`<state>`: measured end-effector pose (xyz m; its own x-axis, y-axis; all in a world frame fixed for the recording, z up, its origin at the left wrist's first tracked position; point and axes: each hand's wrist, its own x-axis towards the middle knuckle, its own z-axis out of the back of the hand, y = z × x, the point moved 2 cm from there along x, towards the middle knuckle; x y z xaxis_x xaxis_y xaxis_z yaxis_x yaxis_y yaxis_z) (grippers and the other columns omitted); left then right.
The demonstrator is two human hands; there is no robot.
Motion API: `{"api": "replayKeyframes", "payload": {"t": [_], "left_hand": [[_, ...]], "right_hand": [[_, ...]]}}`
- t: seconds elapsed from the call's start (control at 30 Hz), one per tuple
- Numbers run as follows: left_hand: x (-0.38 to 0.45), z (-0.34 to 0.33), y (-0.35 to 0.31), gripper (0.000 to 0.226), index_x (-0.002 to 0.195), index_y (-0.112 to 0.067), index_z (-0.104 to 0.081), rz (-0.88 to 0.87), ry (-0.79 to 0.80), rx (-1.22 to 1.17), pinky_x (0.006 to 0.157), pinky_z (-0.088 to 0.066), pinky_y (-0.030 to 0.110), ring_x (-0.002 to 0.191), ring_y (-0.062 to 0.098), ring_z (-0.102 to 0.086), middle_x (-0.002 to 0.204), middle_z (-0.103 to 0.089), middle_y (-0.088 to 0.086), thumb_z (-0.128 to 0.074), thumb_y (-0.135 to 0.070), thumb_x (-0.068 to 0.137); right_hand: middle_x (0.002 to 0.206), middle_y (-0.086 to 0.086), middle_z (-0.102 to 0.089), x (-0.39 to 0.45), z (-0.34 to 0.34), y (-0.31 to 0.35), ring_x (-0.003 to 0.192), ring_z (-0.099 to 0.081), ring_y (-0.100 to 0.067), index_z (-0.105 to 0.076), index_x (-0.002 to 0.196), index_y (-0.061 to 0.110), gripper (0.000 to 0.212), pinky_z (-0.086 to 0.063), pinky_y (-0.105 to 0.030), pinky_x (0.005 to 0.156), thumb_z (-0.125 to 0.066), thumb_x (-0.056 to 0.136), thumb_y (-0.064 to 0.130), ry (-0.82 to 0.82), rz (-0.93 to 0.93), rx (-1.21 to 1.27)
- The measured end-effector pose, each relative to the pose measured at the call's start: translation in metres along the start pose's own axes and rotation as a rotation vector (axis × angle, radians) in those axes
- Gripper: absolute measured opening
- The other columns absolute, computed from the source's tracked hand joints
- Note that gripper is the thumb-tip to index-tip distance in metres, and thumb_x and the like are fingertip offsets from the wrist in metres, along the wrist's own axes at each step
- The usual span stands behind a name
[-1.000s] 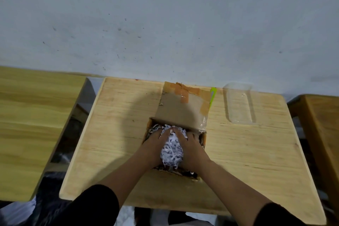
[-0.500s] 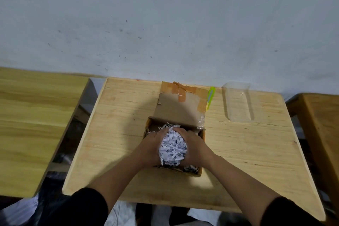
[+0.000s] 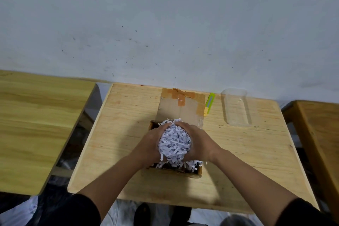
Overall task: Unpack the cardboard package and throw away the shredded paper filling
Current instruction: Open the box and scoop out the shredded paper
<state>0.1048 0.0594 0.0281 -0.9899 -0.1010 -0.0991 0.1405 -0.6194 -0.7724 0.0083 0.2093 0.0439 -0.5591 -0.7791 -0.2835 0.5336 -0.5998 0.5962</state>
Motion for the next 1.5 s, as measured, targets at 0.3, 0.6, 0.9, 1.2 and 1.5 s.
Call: {"api": "replayKeyframes", "payload": {"t": [0.3, 0.6, 0.9, 1.2, 1.5], "left_hand": [[0.005, 0.029, -0.035, 0.085, 0.137, -0.017, -0.036, -0.099, -0.003, -0.023, 0.098, -0.037, 0.021, 0.120, 0.014, -0.048, 0.132, -0.053, 0.003, -0.076, -0.030, 0.064], [0.027, 0.038, -0.087, 0.094, 0.139, -0.027, -0.029, -0.255, 0.096, 0.088, 0.102, -0.041, 0.035, 0.122, 0.020, -0.047, 0.135, -0.049, 0.004, -0.082, -0.021, 0.061], [0.060, -0.034, -0.153, 0.089, 0.140, -0.021, -0.029, -0.359, 0.102, 0.063, 0.098, -0.037, 0.024, 0.124, 0.021, -0.046, 0.138, -0.048, 0.005, -0.078, -0.014, 0.066], [0.076, -0.139, -0.185, 0.087, 0.137, -0.026, -0.034, -0.267, 0.176, -0.055, 0.093, -0.032, 0.015, 0.122, 0.012, -0.045, 0.133, -0.049, -0.004, -0.080, -0.025, 0.063], [0.067, -0.208, -0.138, 0.080, 0.132, -0.009, -0.043, -0.075, 0.065, -0.044, 0.102, -0.019, 0.012, 0.124, 0.011, -0.035, 0.137, -0.047, 0.011, -0.070, -0.043, 0.065]], "right_hand": [[0.129, -0.009, -0.051, -0.015, 0.026, 0.020, 0.118, -0.048, -0.025, -0.026, 0.138, 0.034, 0.104, -0.040, -0.036, 0.100, -0.085, 0.052, 0.035, -0.126, -0.028, 0.007], [0.136, -0.001, -0.050, -0.063, 0.075, 0.031, 0.121, -0.049, -0.019, -0.032, 0.139, 0.026, 0.106, -0.037, -0.025, 0.095, -0.083, 0.046, 0.029, -0.335, -0.057, -0.025], [0.130, 0.001, -0.054, -0.129, 0.122, -0.031, 0.116, -0.052, -0.018, -0.034, 0.135, 0.031, 0.104, -0.044, -0.036, 0.099, -0.080, 0.043, 0.038, -0.403, -0.110, -0.040], [0.128, -0.001, -0.053, -0.161, 0.116, -0.152, 0.117, -0.051, -0.019, -0.029, 0.136, 0.036, 0.106, -0.044, -0.040, 0.100, -0.084, 0.045, 0.041, -0.289, -0.160, 0.031], [0.134, -0.009, -0.052, -0.146, 0.047, -0.212, 0.118, -0.052, -0.027, -0.031, 0.140, 0.017, 0.101, -0.045, -0.040, 0.097, -0.084, 0.057, 0.039, -0.237, -0.148, 0.125]]}}
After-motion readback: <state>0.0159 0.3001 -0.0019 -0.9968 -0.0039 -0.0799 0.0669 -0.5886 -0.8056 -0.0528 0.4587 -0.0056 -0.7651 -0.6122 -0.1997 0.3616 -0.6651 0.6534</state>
